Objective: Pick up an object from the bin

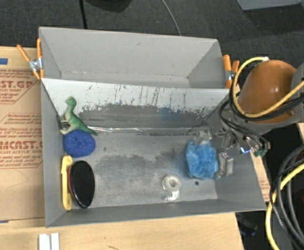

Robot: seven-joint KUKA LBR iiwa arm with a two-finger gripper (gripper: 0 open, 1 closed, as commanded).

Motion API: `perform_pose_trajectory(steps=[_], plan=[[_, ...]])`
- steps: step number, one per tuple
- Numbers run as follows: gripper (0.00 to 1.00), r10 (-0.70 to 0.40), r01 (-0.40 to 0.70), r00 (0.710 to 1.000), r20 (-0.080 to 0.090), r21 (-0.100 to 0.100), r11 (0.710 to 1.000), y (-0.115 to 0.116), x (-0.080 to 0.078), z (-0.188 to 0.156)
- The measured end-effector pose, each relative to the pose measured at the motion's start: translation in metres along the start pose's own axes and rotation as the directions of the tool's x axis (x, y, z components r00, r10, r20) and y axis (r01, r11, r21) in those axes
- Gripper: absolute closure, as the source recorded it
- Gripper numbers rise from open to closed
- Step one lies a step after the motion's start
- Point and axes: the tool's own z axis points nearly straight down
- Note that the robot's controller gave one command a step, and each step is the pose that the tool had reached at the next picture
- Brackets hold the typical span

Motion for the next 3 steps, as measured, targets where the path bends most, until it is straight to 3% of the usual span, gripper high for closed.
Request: perform_pose_trajectory(steps=[1, 2, 3], plan=[[0.0, 0.034, -0.034, 0.999, -0.005, -0.003, 0.999, 0.006, -0.009, 0.05], [1.0, 0.32, -0.32, 0.947, 0.001, -0.001, 0.947, 0.012, -0.037, 0.084], [1.0, 0.32, -0.32, 0.947, 0.001, 0.0, 0.947, 0.012, -0.037, 0.084]])
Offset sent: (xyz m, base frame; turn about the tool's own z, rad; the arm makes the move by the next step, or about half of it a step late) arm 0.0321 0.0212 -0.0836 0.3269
